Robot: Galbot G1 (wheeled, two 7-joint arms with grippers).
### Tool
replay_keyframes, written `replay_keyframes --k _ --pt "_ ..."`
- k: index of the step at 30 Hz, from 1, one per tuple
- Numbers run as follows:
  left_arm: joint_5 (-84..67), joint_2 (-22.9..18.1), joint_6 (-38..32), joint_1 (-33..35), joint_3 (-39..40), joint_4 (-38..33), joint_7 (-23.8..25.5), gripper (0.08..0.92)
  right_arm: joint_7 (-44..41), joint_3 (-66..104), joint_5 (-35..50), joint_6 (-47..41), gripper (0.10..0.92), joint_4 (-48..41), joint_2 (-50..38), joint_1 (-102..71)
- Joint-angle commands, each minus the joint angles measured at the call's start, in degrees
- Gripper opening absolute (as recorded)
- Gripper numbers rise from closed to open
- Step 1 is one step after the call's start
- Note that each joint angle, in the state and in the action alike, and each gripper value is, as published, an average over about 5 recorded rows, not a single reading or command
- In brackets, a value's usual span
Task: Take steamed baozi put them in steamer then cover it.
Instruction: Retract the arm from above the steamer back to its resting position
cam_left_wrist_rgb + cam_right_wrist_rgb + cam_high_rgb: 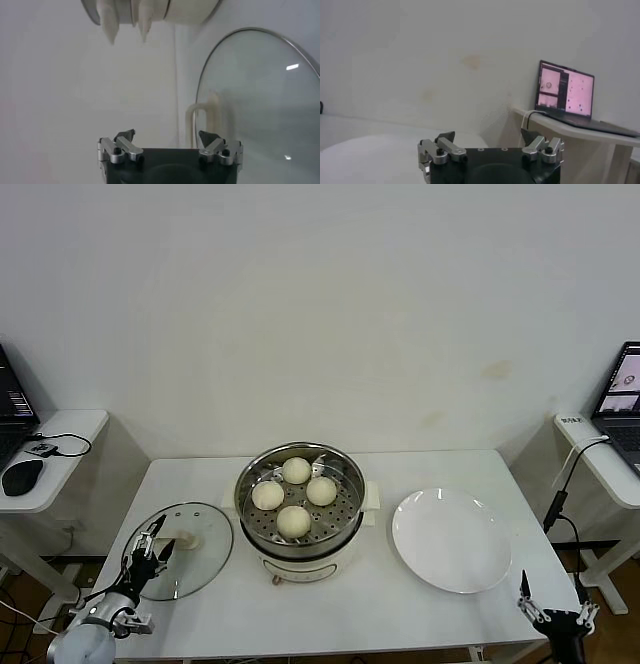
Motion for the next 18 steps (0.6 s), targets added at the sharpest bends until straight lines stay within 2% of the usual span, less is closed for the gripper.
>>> replay_keyframes --k 1,18 --pt "0.13 0.43 0.10 -3.09 0.99 2.54 0.34 0.823 -0.04 0.05 -0.33 0.14 0.823 -0.18 0.25 -0.18" --pt "-0.25 0.36 0.28 -6.07 2.43 5.63 0.47 0.823 -0.02 -0.38 -1.97 0.75 0.823 -1.20 0.80 -0.10"
